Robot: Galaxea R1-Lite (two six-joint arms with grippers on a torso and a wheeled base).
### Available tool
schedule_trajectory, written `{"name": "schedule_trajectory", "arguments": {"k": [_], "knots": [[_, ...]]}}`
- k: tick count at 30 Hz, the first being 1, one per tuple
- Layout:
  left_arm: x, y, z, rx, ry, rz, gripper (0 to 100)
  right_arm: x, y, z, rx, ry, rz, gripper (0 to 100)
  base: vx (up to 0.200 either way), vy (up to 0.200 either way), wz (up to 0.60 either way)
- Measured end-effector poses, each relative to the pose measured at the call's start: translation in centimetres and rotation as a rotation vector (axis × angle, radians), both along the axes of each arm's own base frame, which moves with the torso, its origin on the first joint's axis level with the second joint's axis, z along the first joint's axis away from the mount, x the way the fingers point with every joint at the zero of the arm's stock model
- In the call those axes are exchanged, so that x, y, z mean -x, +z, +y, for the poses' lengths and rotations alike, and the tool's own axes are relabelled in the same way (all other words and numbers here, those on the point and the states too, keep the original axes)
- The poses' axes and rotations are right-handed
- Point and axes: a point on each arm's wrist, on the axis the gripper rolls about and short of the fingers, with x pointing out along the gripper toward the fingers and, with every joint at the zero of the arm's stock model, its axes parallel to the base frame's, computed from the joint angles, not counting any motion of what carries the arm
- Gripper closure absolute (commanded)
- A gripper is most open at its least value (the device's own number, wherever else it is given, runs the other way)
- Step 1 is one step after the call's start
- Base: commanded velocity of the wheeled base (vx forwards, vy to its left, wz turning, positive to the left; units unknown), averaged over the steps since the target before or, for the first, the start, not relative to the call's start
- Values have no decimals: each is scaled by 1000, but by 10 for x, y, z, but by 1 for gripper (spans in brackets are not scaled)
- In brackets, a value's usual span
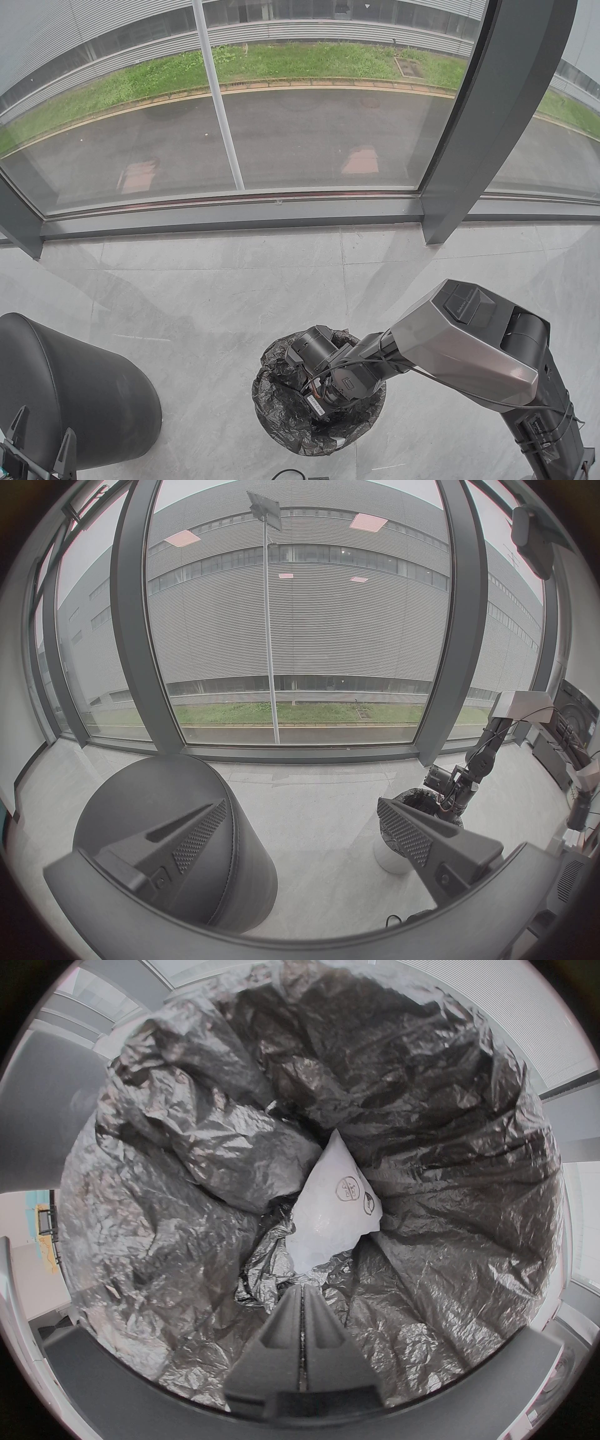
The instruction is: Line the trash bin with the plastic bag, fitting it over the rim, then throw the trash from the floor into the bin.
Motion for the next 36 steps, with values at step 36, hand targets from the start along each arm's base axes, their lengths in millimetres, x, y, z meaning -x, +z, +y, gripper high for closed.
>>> {"name": "schedule_trajectory", "arguments": {"k": [36], "knots": [[0, 0, 0, 0, 0, 0, 0, -2, 34, 51, -229, 7, -159, 100, 0, 0, 0]]}}
